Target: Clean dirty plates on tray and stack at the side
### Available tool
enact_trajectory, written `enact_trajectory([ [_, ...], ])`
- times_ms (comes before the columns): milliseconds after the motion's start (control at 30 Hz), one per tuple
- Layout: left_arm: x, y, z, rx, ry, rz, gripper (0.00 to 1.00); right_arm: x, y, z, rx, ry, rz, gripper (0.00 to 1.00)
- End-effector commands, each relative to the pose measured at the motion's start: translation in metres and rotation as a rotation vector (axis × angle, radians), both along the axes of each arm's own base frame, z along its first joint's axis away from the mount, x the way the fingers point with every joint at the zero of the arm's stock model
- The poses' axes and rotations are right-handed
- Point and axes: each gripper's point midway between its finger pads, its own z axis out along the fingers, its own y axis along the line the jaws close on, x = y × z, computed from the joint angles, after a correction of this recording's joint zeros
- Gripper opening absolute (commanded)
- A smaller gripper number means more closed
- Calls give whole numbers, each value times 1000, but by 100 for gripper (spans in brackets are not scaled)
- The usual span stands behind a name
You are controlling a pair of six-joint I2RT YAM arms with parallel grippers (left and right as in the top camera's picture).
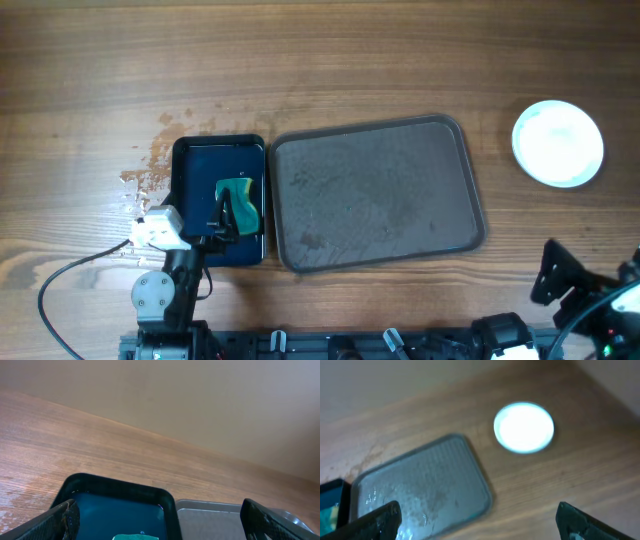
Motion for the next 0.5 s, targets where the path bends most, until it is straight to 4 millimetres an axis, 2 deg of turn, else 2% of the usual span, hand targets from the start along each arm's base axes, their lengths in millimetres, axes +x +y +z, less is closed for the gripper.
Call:
enact_trajectory([
  [0,-1,-1,-1,-9,2,-8,100,26,-1,6,-163,-48,59,100],
  [133,-1,-1,-1,-9,1,-8,100,79,14,0,-171,-171,95,100],
  [267,-1,-1,-1,-9,1,-8,100,128,47,-26,-100,-311,205,100],
  [367,-1,-1,-1,-9,2,-8,100,150,68,-44,-55,-423,285,100],
  [467,-1,-1,-1,-9,2,-8,100,154,77,-58,-30,-514,333,100],
])
